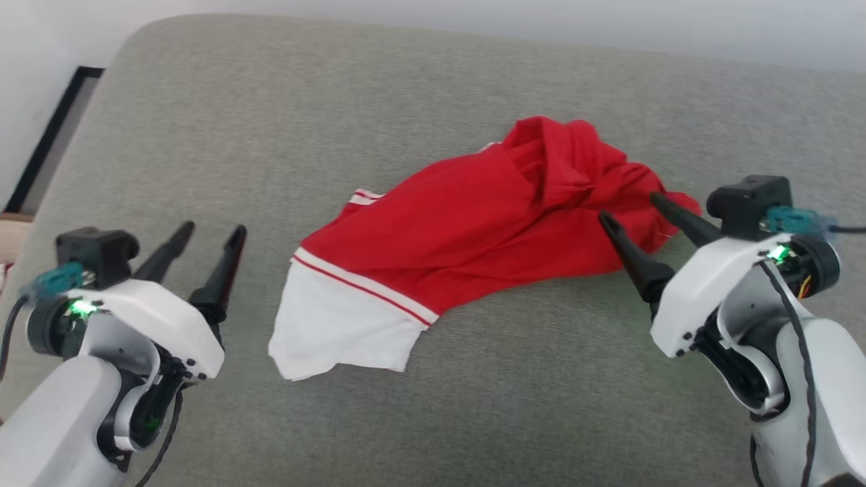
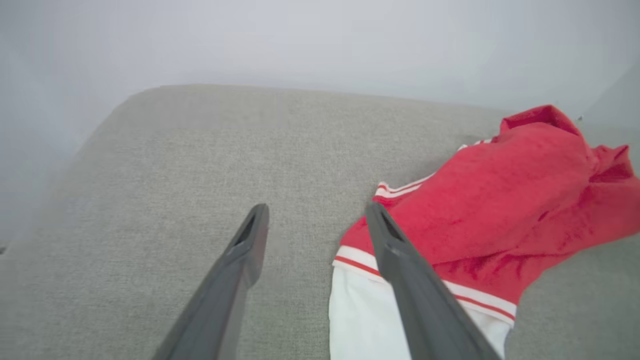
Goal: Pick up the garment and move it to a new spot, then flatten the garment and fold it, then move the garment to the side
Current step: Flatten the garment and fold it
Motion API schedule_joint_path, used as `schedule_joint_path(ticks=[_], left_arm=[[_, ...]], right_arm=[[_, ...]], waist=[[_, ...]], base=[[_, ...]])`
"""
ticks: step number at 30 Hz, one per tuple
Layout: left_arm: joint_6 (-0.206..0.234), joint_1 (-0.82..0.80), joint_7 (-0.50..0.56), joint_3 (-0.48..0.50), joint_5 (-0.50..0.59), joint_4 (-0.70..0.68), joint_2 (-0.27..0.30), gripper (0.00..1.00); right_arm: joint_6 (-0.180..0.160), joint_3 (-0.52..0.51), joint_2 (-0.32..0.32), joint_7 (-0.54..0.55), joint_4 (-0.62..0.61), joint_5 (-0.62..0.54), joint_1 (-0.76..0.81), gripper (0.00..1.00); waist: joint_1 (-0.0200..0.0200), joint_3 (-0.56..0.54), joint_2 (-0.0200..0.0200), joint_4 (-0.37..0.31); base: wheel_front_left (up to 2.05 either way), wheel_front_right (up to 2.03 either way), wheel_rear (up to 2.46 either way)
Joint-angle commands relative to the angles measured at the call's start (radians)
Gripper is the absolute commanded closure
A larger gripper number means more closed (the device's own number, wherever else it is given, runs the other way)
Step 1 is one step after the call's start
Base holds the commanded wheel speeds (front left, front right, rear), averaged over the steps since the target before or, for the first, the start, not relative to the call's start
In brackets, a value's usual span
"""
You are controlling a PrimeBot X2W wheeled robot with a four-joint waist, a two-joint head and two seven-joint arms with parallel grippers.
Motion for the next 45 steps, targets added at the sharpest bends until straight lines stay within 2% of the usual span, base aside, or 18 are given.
schedule_joint_path(ticks=[1, 6, 8, 15, 19, 23, 24, 25, 29, 32, 38, 45], left_arm=[[0.005, 0.018, -0.050, 0.010, 0.016, 0.006, -0.010, 0.00], [0.008, 0.057, -0.198, 0.034, 0.045, 0.017, -0.047, 0.00], [0.012, 0.085, -0.243, 0.050, 0.055, 0.014, -0.075, 0.00], [0.013, 0.151, -0.272, 0.121, 0.107, -0.014, -0.135, 0.00], [0.008, 0.187, -0.273, 0.183, 0.143, -0.036, -0.171, 0.00], [-0.015, 0.229, -0.273, 0.264, 0.195, -0.052, -0.226, 0.00], [-0.024, 0.237, -0.273, 0.284, 0.205, -0.052, -0.242, 0.00], [-0.033, 0.245, -0.273, 0.301, 0.219, -0.052, -0.254, 0.00], [-0.067, 0.274, -0.273, 0.374, 0.259, -0.055, -0.311, 0.00], [-0.090, 0.304, -0.273, 0.424, 0.290, -0.053, -0.340, 0.00], [-0.124, 0.350, -0.273, 0.509, 0.326, -0.055, -0.385, 0.00], [-0.150, 0.396, -0.273, 0.571, 0.364, -0.062, -0.412, 0.00]], right_arm=[[0.000, 0.016, -0.010, 0.010, 0.020, 0.017, -0.019, 0.00], [0.000, 0.070, -0.059, 0.054, 0.105, 0.027, -0.079, 0.00], [0.000, 0.087, -0.098, 0.093, 0.168, 0.011, -0.118, 0.00], [0.000, 0.108, -0.170, 0.212, 0.317, -0.016, -0.198, 0.00], [0.000, 0.130, -0.172, 0.253, 0.372, 0.015, -0.222, 0.00], [-0.001, 0.163, -0.171, 0.253, 0.471, 0.030, -0.263, 0.00], [-0.001, 0.172, -0.166, 0.256, 0.499, 0.034, -0.270, 0.53], [-0.001, 0.183, -0.158, 0.253, 0.524, 0.044, -0.277, 1.00], [-0.001, 0.236, -0.166, 0.273, 0.572, 0.089, -0.298, 1.00], [-0.001, 0.292, -0.198, 0.299, 0.531, 0.141, -0.300, 1.00], [-0.001, 0.364, -0.317, 0.369, 0.318, 0.286, -0.248, 1.00], [-0.001, 0.310, -0.436, 0.479, 0.027, 0.413, -0.058, 1.00]], waist=[[0.0000, -0.004, 0.0000, 0.022], [0.0000, -0.006, 0.0000, 0.063], [0.0000, -0.006, 0.0000, 0.089], [0.0000, 0.003, 0.0000, 0.138], [0.0000, 0.007, 0.0000, 0.148], [0.0000, 0.014, 0.0000, 0.152], [0.0000, 0.015, 0.0000, 0.152], [0.0000, 0.015, 0.0000, 0.152], [0.0000, 0.012, 0.0000, 0.144], [0.0000, 0.006, 0.0000, 0.124], [0.0000, -0.012, 0.0000, 0.071], [0.0000, -0.033, 0.0000, 0.015]], base=[[0.00, 0.00, 0.00], [0.00, 0.00, 0.00], [0.00, 0.00, 0.00], [0.00, 0.00, 0.00], [0.00, 0.00, 0.00], [0.00, 0.00, 0.00], [0.00, 0.00, 0.00], [0.00, 0.00, 0.00], [0.00, 0.00, 0.00], [0.00, 0.00, 0.00], [0.00, 0.00, 0.00], [0.00, 0.00, 0.00]])
